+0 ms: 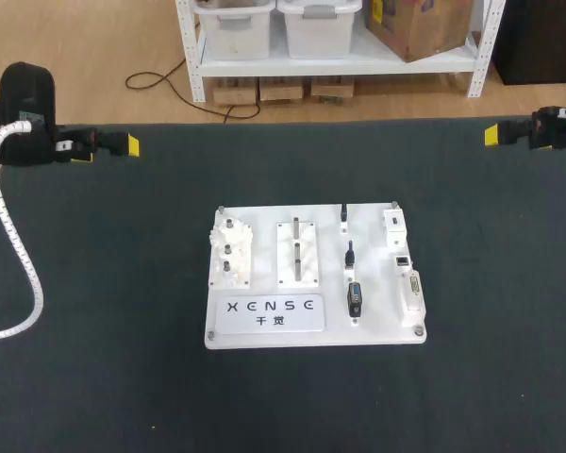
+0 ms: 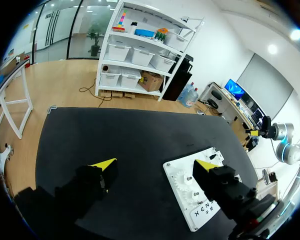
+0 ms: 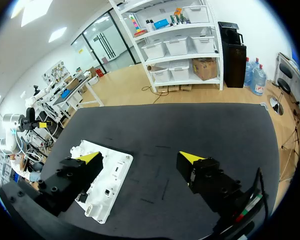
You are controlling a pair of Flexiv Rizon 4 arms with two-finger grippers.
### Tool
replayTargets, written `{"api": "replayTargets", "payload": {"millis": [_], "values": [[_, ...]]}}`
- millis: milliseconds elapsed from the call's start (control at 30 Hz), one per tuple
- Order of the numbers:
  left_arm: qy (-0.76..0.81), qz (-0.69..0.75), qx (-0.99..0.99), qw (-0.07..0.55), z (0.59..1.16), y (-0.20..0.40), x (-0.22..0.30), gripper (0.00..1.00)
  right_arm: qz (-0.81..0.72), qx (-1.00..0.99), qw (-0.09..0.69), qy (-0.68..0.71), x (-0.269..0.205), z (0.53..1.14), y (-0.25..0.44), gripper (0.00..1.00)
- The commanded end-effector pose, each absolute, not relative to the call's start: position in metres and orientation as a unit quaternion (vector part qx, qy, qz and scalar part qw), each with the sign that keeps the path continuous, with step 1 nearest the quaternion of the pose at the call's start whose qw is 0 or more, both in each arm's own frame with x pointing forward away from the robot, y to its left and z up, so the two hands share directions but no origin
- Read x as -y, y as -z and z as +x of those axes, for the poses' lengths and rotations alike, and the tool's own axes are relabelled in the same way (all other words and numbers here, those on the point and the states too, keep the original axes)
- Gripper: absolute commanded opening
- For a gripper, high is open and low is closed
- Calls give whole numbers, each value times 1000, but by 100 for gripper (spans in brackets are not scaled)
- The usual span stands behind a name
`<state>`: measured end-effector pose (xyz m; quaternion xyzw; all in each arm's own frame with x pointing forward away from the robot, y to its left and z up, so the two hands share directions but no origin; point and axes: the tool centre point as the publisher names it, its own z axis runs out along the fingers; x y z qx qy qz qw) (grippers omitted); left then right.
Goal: Insert the Ethernet cable into its matching sockets.
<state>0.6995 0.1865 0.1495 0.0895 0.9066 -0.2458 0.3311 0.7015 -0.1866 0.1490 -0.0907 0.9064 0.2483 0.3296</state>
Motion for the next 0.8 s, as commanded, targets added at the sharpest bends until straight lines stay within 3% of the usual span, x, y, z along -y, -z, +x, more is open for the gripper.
{"api": "replayTargets", "payload": {"millis": [33,333,600,800], "values": [[242,88,-909,329,700,-151,-185,100,-90,-907,329,-247,186,701,-149,100],[242,88,-909,329,700,-151,-185,100,-90,-907,329,-247,186,701,-149,100],[263,369,-796,402,711,-158,-129,100,-90,-907,329,-247,186,701,-149,100],[284,540,-675,414,708,-151,-77,100,-90,-907,329,-247,186,701,-149,100]]}}
